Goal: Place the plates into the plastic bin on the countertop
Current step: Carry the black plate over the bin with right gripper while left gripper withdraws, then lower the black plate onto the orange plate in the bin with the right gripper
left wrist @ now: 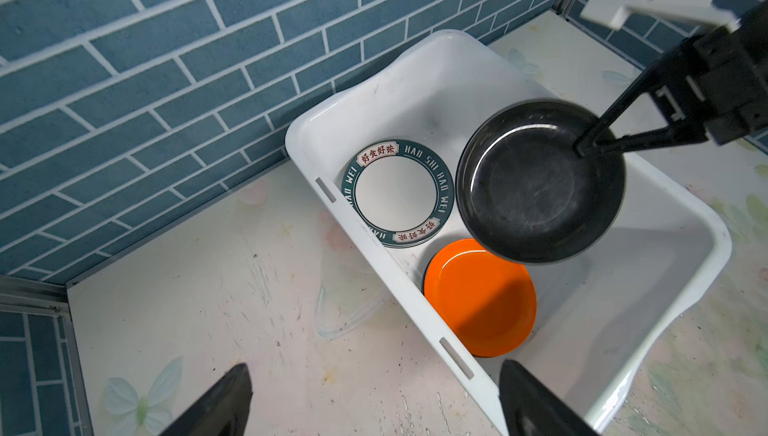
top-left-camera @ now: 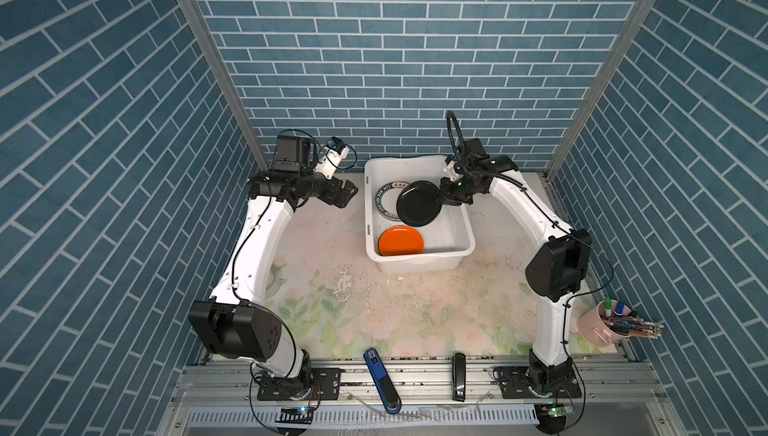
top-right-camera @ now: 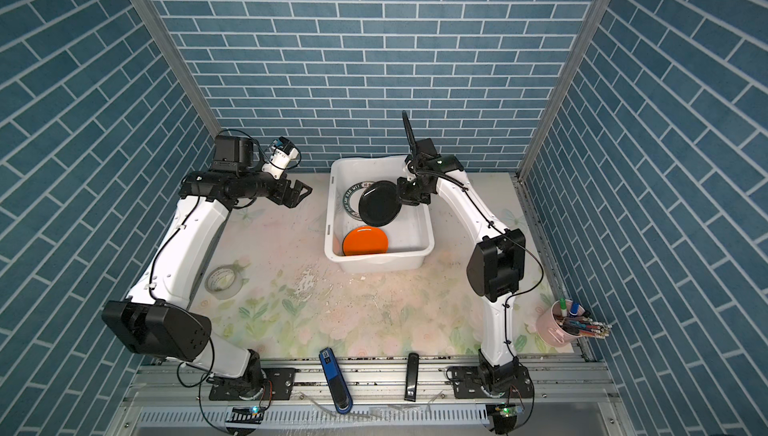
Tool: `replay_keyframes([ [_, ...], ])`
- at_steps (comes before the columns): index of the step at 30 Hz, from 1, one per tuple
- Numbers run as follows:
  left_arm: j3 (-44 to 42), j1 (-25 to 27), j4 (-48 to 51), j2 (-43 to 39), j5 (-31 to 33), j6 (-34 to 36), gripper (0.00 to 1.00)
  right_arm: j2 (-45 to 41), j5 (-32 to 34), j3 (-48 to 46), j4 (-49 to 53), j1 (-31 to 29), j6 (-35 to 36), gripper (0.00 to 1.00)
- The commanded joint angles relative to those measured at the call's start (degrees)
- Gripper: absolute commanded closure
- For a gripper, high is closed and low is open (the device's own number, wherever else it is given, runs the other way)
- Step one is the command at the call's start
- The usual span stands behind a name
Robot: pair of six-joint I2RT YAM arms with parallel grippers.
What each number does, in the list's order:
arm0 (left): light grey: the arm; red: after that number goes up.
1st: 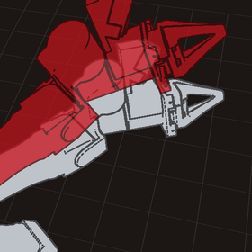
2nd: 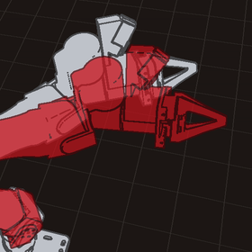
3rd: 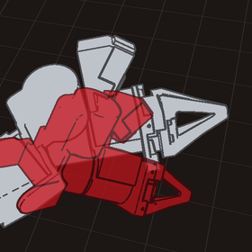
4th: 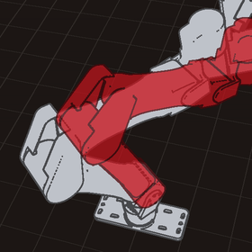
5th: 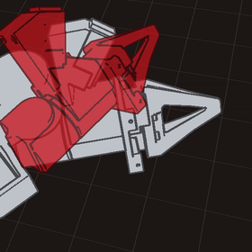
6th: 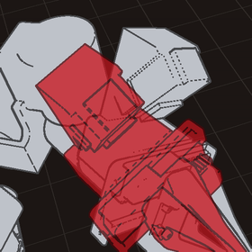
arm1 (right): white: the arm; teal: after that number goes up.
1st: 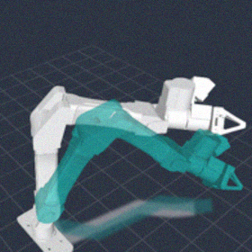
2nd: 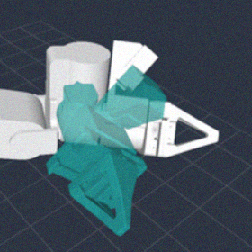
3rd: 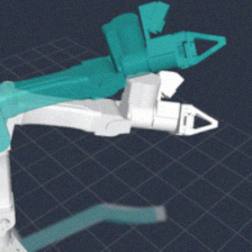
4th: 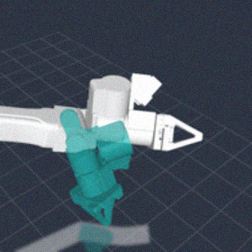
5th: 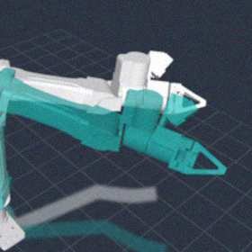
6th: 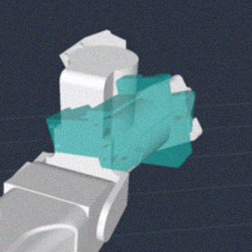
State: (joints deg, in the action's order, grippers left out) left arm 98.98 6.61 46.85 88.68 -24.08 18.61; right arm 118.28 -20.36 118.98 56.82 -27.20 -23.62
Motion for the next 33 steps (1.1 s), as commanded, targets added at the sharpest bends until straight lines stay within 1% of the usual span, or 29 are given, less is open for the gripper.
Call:
replay_keyframes([
  [1, 0.8, -0.3, -2.2, 1.3, -2.6, -1.7, 0.06, 2.0, -0.8, 0.6, 2.1, -1.4, 1.5, 1.0],
  [6, 3.0, -0.3, -3.1, 3.2, -5.7, -3.2, 0.06, 3.4, -0.4, -0.2, 1.2, -2.2, -0.2, 1.0],
  [10, 2.0, -0.3, -5.3, 3.2, -7.5, -4.8, 0.06, 3.8, 0.5, -2.7, 1.0, -2.9, -0.6, 1.0],
  [14, 1.6, -0.4, -6.4, 3.7, -7.3, -7.6, 0.06, 4.1, 1.3, -5.0, -0.9, -2.9, -2.1, 1.0],
  [20, 1.1, -0.6, -6.3, 3.2, -8.5, -7.4, 0.06, 6.3, 0.2, -4.3, -2.1, -2.9, -3.3, 1.0],
  [27, 0.7, -1.8, -7.0, 2.7, -9.1, -8.1, 0.06, 8.9, 0.1, -3.8, -0.6, -2.9, -2.9, 1.0],
  [29, 1.0, -2.5, -7.7, 3.1, -9.4, -10.9, 0.06, 9.1, 0.0, -3.9, -0.5, -2.9, -2.8, 1.0],
  [33, 1.6, -4.7, -9.4, 3.8, -12.8, -15.2, 0.06, 9.8, -0.6, -3.7, -0.6, -3.0, -3.0, 1.0],
])
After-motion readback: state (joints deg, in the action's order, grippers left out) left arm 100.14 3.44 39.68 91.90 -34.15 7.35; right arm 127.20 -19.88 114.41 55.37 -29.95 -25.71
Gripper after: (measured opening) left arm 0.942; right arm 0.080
